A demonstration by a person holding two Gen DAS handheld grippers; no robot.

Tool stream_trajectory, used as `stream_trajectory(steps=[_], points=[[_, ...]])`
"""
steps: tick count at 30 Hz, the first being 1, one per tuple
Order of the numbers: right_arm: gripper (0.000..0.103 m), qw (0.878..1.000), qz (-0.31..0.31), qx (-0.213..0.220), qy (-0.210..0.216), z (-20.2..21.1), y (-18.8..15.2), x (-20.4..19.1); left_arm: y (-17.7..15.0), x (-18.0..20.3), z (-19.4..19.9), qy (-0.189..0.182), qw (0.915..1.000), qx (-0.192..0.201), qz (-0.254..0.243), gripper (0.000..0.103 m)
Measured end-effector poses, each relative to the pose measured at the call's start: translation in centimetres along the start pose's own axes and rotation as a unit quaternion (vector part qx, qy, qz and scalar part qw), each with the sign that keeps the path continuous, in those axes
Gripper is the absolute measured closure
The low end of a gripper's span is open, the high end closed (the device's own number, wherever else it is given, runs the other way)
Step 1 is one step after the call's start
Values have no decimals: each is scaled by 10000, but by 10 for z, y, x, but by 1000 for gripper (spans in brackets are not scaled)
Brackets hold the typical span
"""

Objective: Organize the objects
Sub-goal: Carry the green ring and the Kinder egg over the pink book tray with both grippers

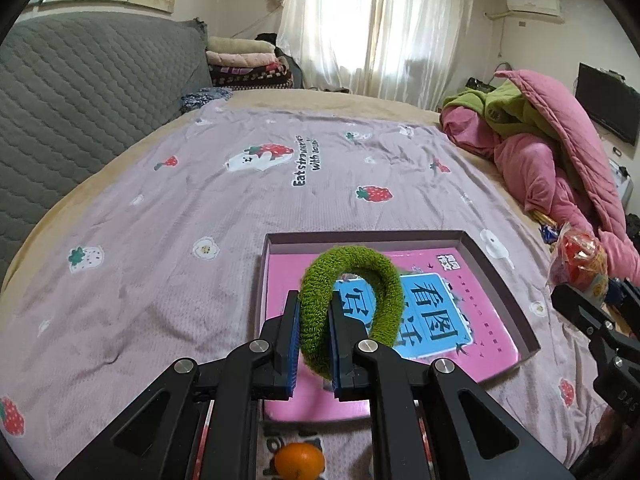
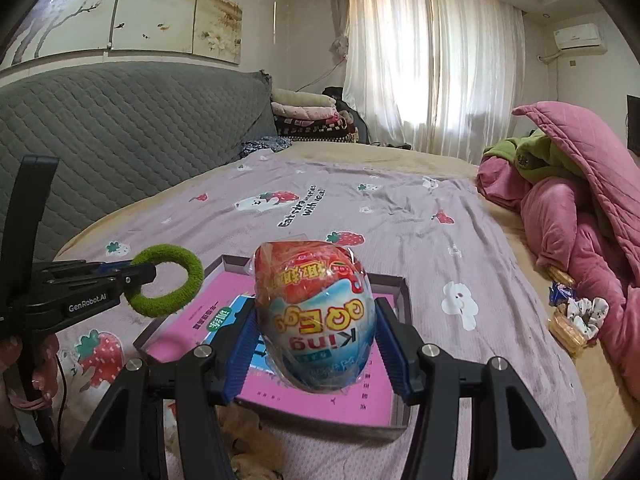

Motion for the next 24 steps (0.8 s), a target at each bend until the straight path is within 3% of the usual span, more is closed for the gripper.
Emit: stream_trajectory(steps=[10,24], points=[[47,9998,148,-36,-98,-33,14,9,3,7,-40,-56,9998,-181,-96,91],[47,9964,-54,-829,-194,-78,-41,35,-34,6,-82,28,9975,-673,-207,91]])
Point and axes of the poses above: each gripper's, at about its wrist camera, not at the fingertips, and z roughly against the way its jaws point, x to its right, y to its top, the point moved 4 cm from there along -z, roughly the way its jaws point, and after that the axes turned 13 degrees about x, right-handed, at the moved point
